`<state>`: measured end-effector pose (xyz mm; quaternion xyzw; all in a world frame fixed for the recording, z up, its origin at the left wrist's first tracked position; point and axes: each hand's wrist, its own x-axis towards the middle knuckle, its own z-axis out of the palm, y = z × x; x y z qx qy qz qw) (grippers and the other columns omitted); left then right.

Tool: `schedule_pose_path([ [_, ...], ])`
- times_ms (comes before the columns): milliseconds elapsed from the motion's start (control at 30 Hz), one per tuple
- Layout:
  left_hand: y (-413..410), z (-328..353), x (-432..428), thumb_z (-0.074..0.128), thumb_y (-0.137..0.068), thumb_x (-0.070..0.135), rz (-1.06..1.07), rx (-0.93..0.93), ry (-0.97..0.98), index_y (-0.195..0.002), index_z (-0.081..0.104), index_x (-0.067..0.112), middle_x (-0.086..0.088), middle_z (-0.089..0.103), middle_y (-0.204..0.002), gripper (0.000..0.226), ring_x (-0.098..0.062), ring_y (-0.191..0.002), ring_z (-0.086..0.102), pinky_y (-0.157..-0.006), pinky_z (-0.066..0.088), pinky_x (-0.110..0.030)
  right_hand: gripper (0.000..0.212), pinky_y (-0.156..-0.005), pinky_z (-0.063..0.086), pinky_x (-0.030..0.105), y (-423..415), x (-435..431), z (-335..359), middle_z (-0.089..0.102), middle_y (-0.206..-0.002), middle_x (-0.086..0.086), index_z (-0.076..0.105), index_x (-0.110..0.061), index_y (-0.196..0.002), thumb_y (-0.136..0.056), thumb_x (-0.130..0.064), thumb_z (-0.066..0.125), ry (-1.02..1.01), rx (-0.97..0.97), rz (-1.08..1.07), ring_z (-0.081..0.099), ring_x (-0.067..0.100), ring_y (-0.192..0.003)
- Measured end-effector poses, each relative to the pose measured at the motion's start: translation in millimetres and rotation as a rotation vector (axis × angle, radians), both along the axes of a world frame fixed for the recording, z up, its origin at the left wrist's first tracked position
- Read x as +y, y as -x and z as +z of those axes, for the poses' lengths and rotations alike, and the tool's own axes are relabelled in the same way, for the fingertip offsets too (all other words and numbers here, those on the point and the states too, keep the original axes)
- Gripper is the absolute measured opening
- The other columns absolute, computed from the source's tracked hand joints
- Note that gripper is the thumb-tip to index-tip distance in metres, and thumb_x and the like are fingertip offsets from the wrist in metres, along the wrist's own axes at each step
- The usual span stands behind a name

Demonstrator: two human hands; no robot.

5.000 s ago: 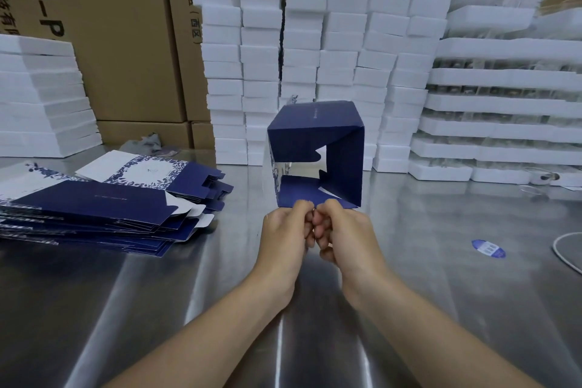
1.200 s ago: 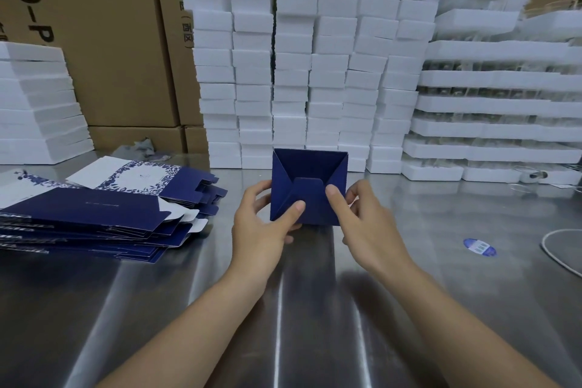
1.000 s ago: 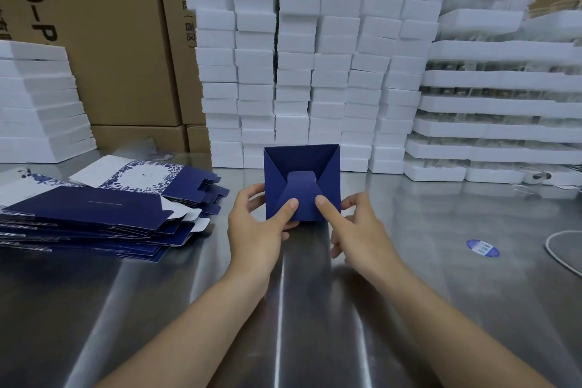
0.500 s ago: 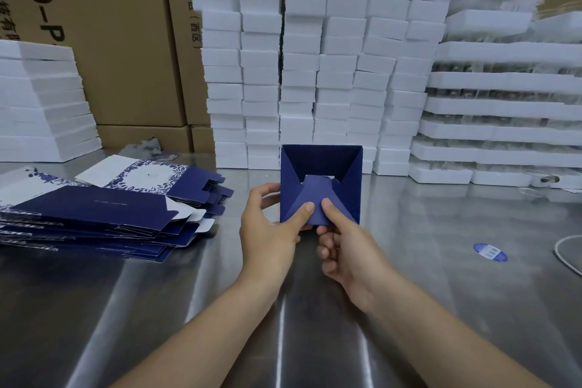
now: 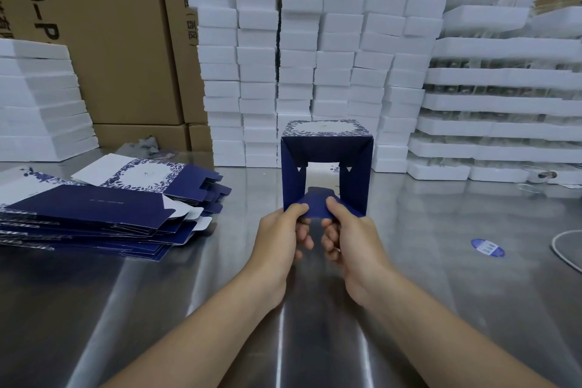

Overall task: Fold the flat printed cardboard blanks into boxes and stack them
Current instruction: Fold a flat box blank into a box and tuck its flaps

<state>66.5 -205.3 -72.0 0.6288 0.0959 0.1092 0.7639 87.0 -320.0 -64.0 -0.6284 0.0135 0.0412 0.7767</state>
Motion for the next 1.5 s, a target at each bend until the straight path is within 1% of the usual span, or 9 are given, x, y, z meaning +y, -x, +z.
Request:
schedule_pose_path([
  [167, 1, 2, -1, 0.056, -0.103, 0.021, 0.047, -0.070, -0.014, -0.076, 0.058, 0.015, 0.003, 0.050, -0.058, 0.028, -0.008, -0.053, 0.051, -0.057, 0.041, -0.027, 0.041, -0.045, 0.033, 0.023, 2, 1, 2, 0.049, -0.055, 0.000, 0.063, -0.014, -0.070, -0.100, -0.041, 0.064, -0.003, -0.008, 0.083, 0.046, 0.012, -0.047],
  [300, 4, 7, -2, 0.056, -0.104, 0.020, 0.052, -0.083, 0.010, -0.074, 0.059, 0.015, 0.005, 0.055, -0.054, 0.030, -0.007, -0.050, 0.056, -0.053, 0.046, -0.023, 0.035, -0.047, 0.031, 0.025, 6, 5, 3, 0.054, -0.061, 0.004, 0.059, -0.018, -0.061, -0.094, -0.029, 0.054, -0.034, -0.017, 0.220, 0.045, 0.012, -0.049],
  [600, 7, 9, -5, 0.063, -0.099, 0.034, -0.032, -0.031, -0.050, -0.073, 0.059, 0.017, 0.000, 0.051, -0.061, 0.031, -0.013, -0.057, 0.051, -0.064, 0.039, -0.031, 0.027, -0.043, 0.037, 0.020, 6, 6, 4, 0.039, -0.052, 0.000, 0.052, -0.013, -0.066, -0.093, -0.015, 0.050, 0.069, -0.127, 0.089, 0.039, 0.013, -0.047],
  [833, 6, 10, -6, 0.056, -0.098, 0.023, 0.035, -0.080, -0.124, -0.064, 0.054, 0.016, 0.002, 0.046, -0.054, 0.035, -0.013, -0.055, 0.047, -0.063, 0.043, -0.031, 0.036, -0.047, 0.034, 0.022, 5, 4, 7, 0.043, -0.053, 0.000, 0.050, -0.023, -0.055, -0.091, -0.024, 0.053, 0.181, -0.144, 0.176, 0.039, 0.014, -0.050],
  [967, 8, 11, -3, 0.053, -0.098, 0.022, 0.092, -0.102, -0.152, -0.050, 0.048, 0.027, 0.004, 0.044, -0.053, 0.049, -0.013, -0.056, 0.043, -0.067, 0.041, -0.036, 0.033, -0.046, 0.032, 0.023, 6, 3, 5, 0.041, -0.057, -0.002, 0.053, -0.022, -0.061, -0.093, -0.030, 0.057, 0.050, -0.068, 0.181, 0.038, 0.012, -0.048],
  [1067, 8, 12, -2, 0.054, -0.098, 0.022, 0.104, -0.112, -0.134, -0.056, 0.045, 0.023, 0.002, 0.041, -0.055, 0.043, -0.015, -0.058, 0.041, -0.068, 0.039, -0.037, 0.029, -0.043, 0.030, 0.022, 6, 3, 5, 0.039, -0.056, -0.003, 0.054, -0.020, -0.064, -0.093, -0.023, 0.054, 0.022, -0.074, 0.145, 0.035, 0.013, -0.048],
  [1300, 8, 9, -6, 0.050, -0.098, 0.016, -0.008, -0.108, -0.214, -0.058, 0.049, 0.015, 0.003, 0.044, -0.051, 0.040, -0.010, -0.050, 0.045, -0.051, 0.041, -0.018, 0.037, -0.049, 0.028, 0.026, 9, 5, 6, 0.036, -0.050, -0.004, 0.048, -0.021, -0.056, -0.092, -0.018, 0.049, 0.055, -0.107, 0.128, 0.030, 0.014, -0.048],
  [1400, 9, 11, -6, 0.046, -0.098, 0.014, -0.012, -0.089, -0.238, -0.052, 0.049, 0.020, 0.003, 0.046, -0.050, 0.046, -0.010, -0.050, 0.046, -0.058, 0.042, -0.025, 0.044, -0.049, 0.031, 0.026, 10, 6, 6, 0.044, -0.050, 0.000, 0.051, -0.022, -0.050, -0.094, -0.022, 0.051, 0.063, -0.107, 0.133, 0.036, 0.014, -0.048],
  [1500, 10, 11, -7, 0.050, -0.099, 0.019, -0.014, -0.066, -0.253, -0.059, 0.049, 0.017, 0.002, 0.046, -0.053, 0.040, -0.015, -0.057, 0.046, -0.063, 0.039, -0.031, 0.032, -0.048, 0.029, 0.026, 9, 6, 6, 0.038, -0.055, 0.002, 0.050, -0.017, -0.061, -0.093, -0.019, 0.050, 0.060, -0.096, 0.090, 0.033, 0.015, -0.048],
])
